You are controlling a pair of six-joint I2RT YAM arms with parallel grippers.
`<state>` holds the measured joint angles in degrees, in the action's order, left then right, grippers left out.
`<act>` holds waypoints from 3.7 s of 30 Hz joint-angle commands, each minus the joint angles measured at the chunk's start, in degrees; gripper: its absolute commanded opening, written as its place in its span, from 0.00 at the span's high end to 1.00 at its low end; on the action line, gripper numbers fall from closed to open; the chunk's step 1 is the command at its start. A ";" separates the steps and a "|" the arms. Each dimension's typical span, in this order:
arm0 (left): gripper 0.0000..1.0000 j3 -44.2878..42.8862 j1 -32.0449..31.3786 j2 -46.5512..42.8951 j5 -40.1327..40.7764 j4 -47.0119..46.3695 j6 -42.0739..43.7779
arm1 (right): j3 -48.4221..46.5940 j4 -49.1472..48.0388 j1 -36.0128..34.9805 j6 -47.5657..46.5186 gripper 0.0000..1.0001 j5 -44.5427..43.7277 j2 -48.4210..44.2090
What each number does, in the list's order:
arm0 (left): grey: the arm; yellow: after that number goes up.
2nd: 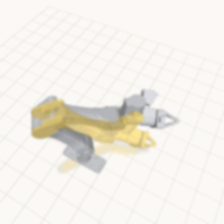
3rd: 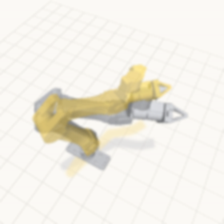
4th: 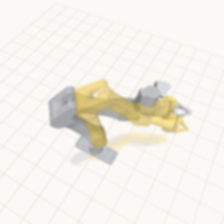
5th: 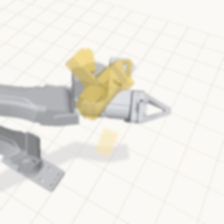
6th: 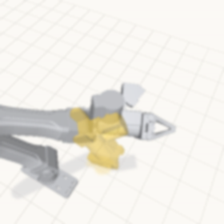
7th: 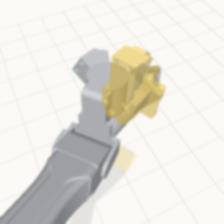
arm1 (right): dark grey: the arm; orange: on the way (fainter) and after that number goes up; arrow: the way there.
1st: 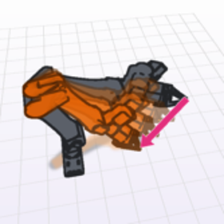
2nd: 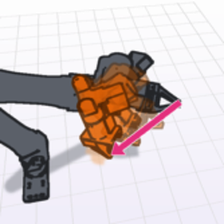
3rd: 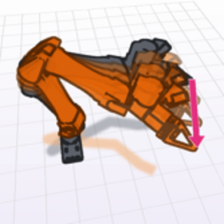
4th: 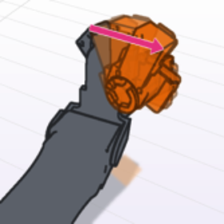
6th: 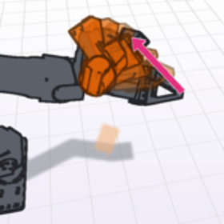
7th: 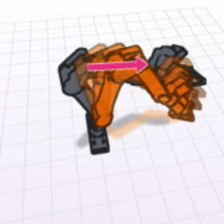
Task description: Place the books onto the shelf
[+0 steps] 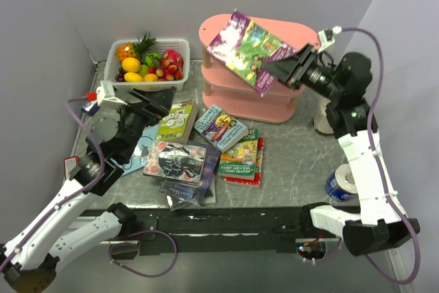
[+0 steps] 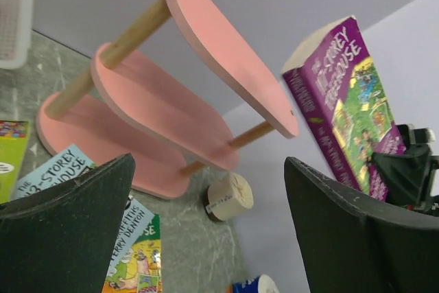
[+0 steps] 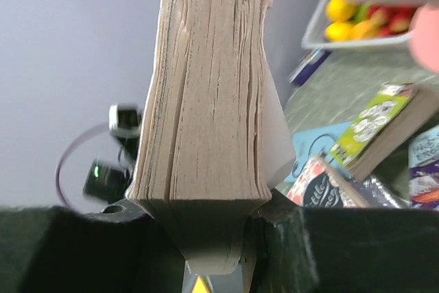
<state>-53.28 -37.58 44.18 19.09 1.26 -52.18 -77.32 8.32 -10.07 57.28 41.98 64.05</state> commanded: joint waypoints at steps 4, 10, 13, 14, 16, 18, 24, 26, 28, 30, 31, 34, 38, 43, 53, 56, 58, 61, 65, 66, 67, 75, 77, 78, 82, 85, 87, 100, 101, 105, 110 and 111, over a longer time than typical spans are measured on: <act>0.04 -1.73 0.05 -1.47 4.90 5.68 1.29 | -20.48 13.55 3.47 -1.72 1.00 -3.92 11.43; 0.04 -1.04 0.14 -0.59 3.94 5.52 0.95 | -33.33 25.69 5.40 -4.63 1.00 -6.30 21.46; 0.04 -0.34 0.14 -0.24 3.41 4.64 0.86 | -35.44 27.45 6.72 -4.80 1.00 -6.99 24.80; 0.04 -0.34 0.14 0.20 3.32 4.54 0.77 | -37.45 28.32 6.99 -4.98 1.00 -7.17 26.81; 0.04 -0.34 0.23 0.64 2.79 4.11 0.77 | -42.26 31.21 7.60 -6.03 1.00 -7.78 28.92; 0.04 -0.60 0.14 1.52 2.44 4.11 0.77 | -47.02 34.21 8.30 -7.00 1.00 -7.26 33.31; 0.04 -0.51 0.32 2.84 2.18 3.67 1.21 | -54.61 39.41 9.54 -10.16 0.37 -7.78 37.64; 0.04 -0.42 0.40 3.27 1.65 3.31 1.47 | -53.47 38.88 9.71 -10.34 0.31 -8.31 37.11; 0.04 -0.60 0.40 3.71 1.39 3.14 1.47 | -54.77 40.02 9.80 -11.13 0.27 -8.49 37.81; 0.04 -0.69 0.41 4.33 0.95 3.22 1.65 | -55.83 42.38 9.80 -12.18 0.24 -9.54 38.78; 0.04 -0.86 0.41 4.59 0.86 3.40 1.91 | -55.49 42.66 9.98 -13.23 0.23 -11.37 38.35; 0.04 -0.95 0.58 5.03 0.95 3.31 2.35 | -52.95 42.40 11.29 -14.82 0.18 -15.50 36.41; 0.04 -1.65 0.93 5.82 0.77 2.87 3.23 | -53.63 43.45 11.56 -16.40 0.10 -21.05 33.69; 0.04 -6.39 1.90 10.03 -1.42 2.96 4.81 | -49.45 41.27 11.21 -17.29 0.09 -25.71 26.94; 0.01 -28.62 8.83 32.96 -24.32 -3.89 6.92 | -19.91 21.96 6.55 -20.10 0.20 -25.98 9.70; 0.03 -36.62 11.03 41.49 -30.05 -5.91 5.08 | -10.42 15.53 6.38 -18.44 0.21 -24.23 6.09; 0.03 -41.37 12.27 47.27 -33.14 -8.80 3.58 | -5.93 10.42 6.37 -17.55 0.21 -23.26 4.59; 0.05 -45.94 13.41 53.00 -37.71 -13.45 0.51 | -5.03 8.30 6.11 -17.20 0.20 -22.99 5.37; 0.06 -50.77 13.50 57.58 -39.92 -16.02 -0.73 | -6.87 8.12 6.11 -17.98 0.21 -22.99 8.01; 0.07 -53.57 13.50 58.64 -39.92 -15.59 -0.29 | -7.92 8.38 6.11 -17.99 0.21 -22.99 8.63; 0.07 -55.08 13.50 60.48 -39.49 -14.71 -0.03 | -8.11 8.38 6.11 -17.99 0.22 -22.90 9.68; 0.08 -68.54 13.85 70.07 -40.45 -10.22 0.15 | -6.35 5.39 6.11 -16.23 0.35 -22.90 9.69; 0.09 -68.80 13.94 71.56 -40.98 -11.01 -0.81 | -6.88 6.09 6.11 -16.41 0.37 -23.08 10.13; 0.09 -68.98 14.03 71.92 -41.24 -11.27 -0.99 | -7.92 6.53 6.11 -16.58 0.37 -23.43 10.82; 0.11 -69.86 14.03 74.03 -41.33 -10.75 -1.25 | -10.13 7.86 6.11 -17.11 0.37 -23.52 12.67; 0.12 -70.82 14.03 75.34 -41.33 -10.13 -1.25 | -11.18 7.94 6.11 -16.93 0.37 -23.61 13.81; 0.16 -71.26 14.03 76.13 -41.77 -9.87 -1.08 | -13.11 8.91 6.11 -17.20 0.38 -23.69 15.30; 0.49 -58.45 13.76 70.78 -48.44 -14.44 -0.90 | -20.32 12.25 6.11 -18.07 0.42 -24.13 21.02; 0.50 -57.39 13.76 70.26 -48.80 -14.79 -0.99 | -21.20 12.86 6.11 -18.25 0.42 -24.22 21.46; 0.52 -53.08 13.76 67.45 -49.85 -17.60 -1.69 | -23.31 14.27 6.20 -18.87 0.43 -24.84 22.78; 0.52 -48.95 13.76 65.07 -50.12 -18.83 -1.87 | -24.37 15.15 6.20 -19.40 0.44 -25.10 23.23; 0.52 -48.68 13.76 64.37 -50.03 -18.66 -1.70 | -24.28 15.15 6.20 -19.40 0.44 -25.10 23.14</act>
<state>-104.81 -23.09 110.65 -27.35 -19.81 -53.45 -98.72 23.83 -3.49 38.72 16.73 87.57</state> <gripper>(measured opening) 0.476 0.567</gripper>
